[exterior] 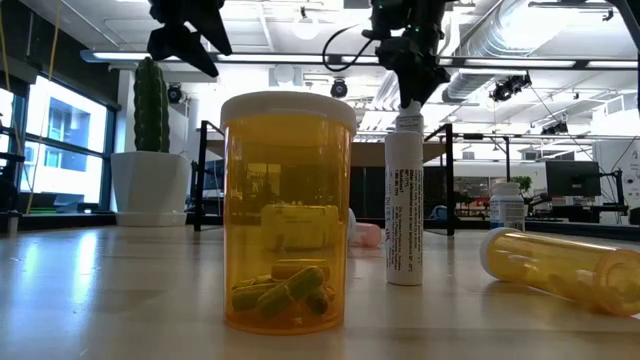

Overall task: Pick and place medicine bottles onto shelf by color
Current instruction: Put the bottom white pill bottle on the shelf, then put the big orange pill bottle on the shelf

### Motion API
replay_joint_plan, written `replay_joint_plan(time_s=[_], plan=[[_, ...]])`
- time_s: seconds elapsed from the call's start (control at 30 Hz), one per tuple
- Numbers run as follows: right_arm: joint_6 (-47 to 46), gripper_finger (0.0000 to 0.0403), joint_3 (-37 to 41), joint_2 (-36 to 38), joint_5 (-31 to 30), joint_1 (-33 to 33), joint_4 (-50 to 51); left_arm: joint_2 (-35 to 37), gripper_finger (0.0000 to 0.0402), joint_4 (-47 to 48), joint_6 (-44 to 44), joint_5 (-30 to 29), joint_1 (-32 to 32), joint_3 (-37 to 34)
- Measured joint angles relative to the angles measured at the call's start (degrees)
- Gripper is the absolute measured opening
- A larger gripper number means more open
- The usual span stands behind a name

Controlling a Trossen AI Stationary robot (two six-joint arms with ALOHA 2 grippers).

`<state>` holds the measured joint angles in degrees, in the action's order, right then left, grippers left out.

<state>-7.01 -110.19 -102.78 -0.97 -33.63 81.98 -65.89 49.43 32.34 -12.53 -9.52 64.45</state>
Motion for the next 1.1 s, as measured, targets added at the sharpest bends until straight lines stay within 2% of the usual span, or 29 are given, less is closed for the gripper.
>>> replay_joint_plan(time_s=[0.27, 0.57, 0.77, 1.1], plan=[[-0.92, 0.0237, 0.00, 0.00, 0.02, -0.13, -0.36, 0.00, 0.0239, 0.00, 0.23, 0.05, 0.80, 0.00], [-3.14, 0.0238, 0.00, 2.27, 0.07, -0.09, -0.46, 0.00, 0.0239, -0.02, 3.54, -0.13, 4.80, 0.00], [-6.61, 0.0238, 0.00, 5.07, 1.01, 0.35, -0.56, -0.02, 0.0239, -1.16, 6.51, -0.36, 10.70, 0.00], [-13.12, 0.0239, 0.00, 10.78, 1.03, 5.61, -1.16, -4.80, 0.0239, -15.63, 1.28, 0.05, 22.73, 0.07]])
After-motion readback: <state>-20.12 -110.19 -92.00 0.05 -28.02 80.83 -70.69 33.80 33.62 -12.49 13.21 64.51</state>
